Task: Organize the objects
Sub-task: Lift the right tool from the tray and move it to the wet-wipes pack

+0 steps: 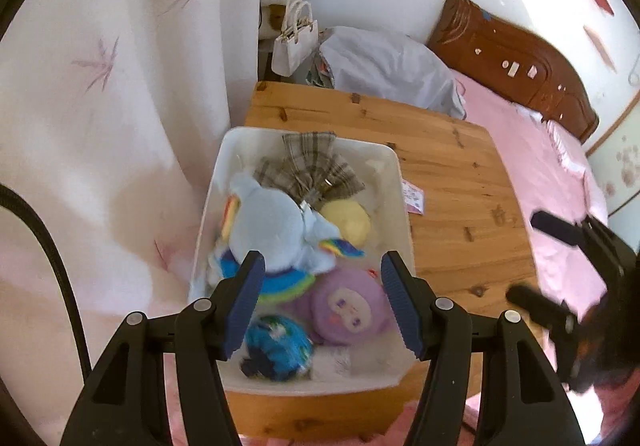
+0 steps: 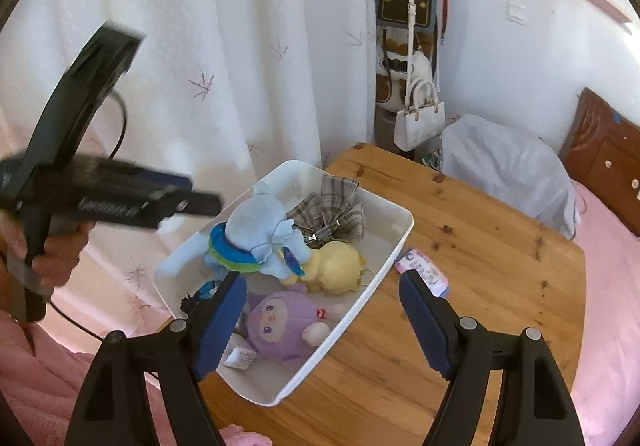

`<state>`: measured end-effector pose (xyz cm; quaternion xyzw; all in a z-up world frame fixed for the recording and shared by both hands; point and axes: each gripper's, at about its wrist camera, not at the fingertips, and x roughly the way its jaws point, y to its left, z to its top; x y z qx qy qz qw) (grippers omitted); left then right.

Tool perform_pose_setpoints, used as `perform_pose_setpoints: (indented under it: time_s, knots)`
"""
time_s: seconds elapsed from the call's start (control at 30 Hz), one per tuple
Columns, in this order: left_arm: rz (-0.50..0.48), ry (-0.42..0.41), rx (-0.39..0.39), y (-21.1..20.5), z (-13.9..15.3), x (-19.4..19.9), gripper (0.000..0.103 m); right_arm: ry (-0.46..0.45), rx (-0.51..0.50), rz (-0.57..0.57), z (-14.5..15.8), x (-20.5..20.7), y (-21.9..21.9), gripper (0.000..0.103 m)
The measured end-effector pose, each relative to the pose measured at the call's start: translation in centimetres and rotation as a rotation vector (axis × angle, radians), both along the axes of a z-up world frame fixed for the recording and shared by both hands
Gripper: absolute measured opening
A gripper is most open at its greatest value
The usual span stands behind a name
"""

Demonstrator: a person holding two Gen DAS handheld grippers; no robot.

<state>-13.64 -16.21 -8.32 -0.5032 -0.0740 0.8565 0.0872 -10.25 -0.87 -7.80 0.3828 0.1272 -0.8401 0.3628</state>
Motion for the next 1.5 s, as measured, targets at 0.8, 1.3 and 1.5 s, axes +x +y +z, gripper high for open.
perform_pose_setpoints:
  time_s: [0.8,1.3,1.5]
  knots:
    - [0.264,0.029,-0.003,2.6,0.9,7.6,0.071,0.133,0.233,0.284,2.3,-14.8,0.7,0.08]
    - [0.437,0.01,-0.013,3.6,1.0,9.0,0.074,0.02,0.355,0.376,-9.4,-19.2,-2.3,0.08]
    - [0.497,-0.025,-0.028,3.5,0.8,9.8,0.074,-0.016,0.38,0.415,-12.6,-19.1,-2.8,0.08]
